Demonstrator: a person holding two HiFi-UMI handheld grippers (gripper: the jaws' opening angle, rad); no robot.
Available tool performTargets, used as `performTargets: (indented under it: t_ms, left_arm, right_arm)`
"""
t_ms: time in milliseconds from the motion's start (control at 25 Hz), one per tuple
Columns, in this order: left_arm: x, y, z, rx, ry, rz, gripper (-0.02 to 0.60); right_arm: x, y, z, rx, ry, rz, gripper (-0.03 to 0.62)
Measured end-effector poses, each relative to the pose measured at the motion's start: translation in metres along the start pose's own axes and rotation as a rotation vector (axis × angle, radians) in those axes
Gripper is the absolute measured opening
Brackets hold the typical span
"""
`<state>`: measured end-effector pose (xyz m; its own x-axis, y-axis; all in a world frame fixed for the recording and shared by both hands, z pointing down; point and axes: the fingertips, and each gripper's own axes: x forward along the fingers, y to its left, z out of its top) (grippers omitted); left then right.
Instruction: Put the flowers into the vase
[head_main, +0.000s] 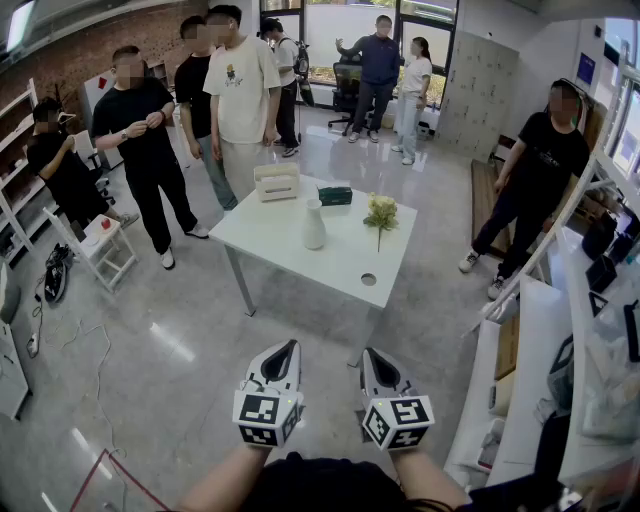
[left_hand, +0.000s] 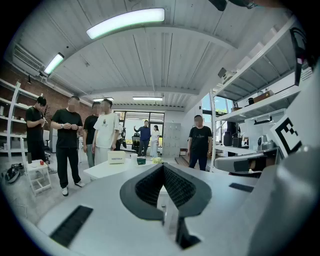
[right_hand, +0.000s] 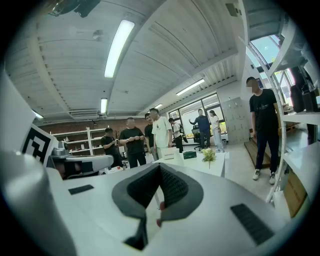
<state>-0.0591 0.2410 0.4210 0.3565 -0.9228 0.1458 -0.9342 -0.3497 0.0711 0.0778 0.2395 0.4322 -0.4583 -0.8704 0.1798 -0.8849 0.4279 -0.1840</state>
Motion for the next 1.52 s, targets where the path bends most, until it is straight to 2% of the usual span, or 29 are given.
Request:
performTargets:
  t_ms: [400,920,1360,1520]
  left_arm:
    - [0.004,-0.003,-0.002,0.008,0.002,0.002,0.003]
    - [0.010,-0.004,-0.013,-0.030,0.029,0.013,0.003]
    - [0.037,-0.040,-0.024,-0.042,0.042,0.027,0.003]
    - [0.050,-0.040,-0.028,-0.050,0.048,0.039,0.003]
  right_arm:
    - [0.001,-0.001,-0.001,-0.004,0.011,0.005,0.003]
    - [0.003,-0.007,-0.010,0.027,0.025,0.051,0.003]
    - [-0.004,-0.057,-0.015,0.023,0.042,0.063,0.003]
    - [0.006,-0.068,-0.012,0.017,0.040,0.078,0.003]
